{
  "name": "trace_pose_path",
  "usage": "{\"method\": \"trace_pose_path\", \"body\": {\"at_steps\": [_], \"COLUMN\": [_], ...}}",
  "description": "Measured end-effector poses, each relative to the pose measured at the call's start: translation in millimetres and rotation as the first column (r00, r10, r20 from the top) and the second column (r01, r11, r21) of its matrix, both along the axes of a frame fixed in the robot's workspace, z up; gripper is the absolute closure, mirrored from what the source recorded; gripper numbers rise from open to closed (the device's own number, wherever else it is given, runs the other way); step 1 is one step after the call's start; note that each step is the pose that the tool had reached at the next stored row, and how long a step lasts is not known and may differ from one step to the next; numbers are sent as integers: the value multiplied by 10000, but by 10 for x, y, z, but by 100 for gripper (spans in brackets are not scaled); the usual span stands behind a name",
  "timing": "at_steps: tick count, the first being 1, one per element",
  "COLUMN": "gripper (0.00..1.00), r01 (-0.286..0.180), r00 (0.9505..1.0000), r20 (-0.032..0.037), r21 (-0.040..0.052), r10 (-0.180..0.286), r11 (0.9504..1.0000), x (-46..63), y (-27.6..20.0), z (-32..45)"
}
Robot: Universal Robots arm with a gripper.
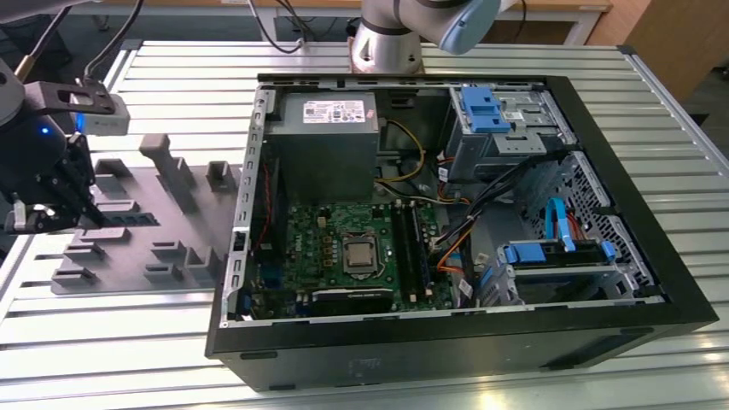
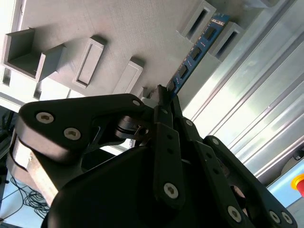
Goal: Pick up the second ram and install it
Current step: 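Pick up the second ram and move it above second insertion slot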
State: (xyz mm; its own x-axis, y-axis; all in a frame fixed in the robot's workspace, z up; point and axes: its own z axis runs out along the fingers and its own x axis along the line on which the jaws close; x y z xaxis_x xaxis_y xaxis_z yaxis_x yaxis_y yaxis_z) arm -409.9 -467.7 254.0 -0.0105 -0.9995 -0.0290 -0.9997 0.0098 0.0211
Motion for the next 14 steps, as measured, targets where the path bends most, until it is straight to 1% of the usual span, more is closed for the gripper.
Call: {"method": "trace_pose_path", "body": {"at_steps": [14], "gripper": [86], "r01": [0], "r00": [10000], "r20": [1], "r21": [1], "r10": [0], "r11": [10000], "x": [0], "y": [0], "z": [34]}}
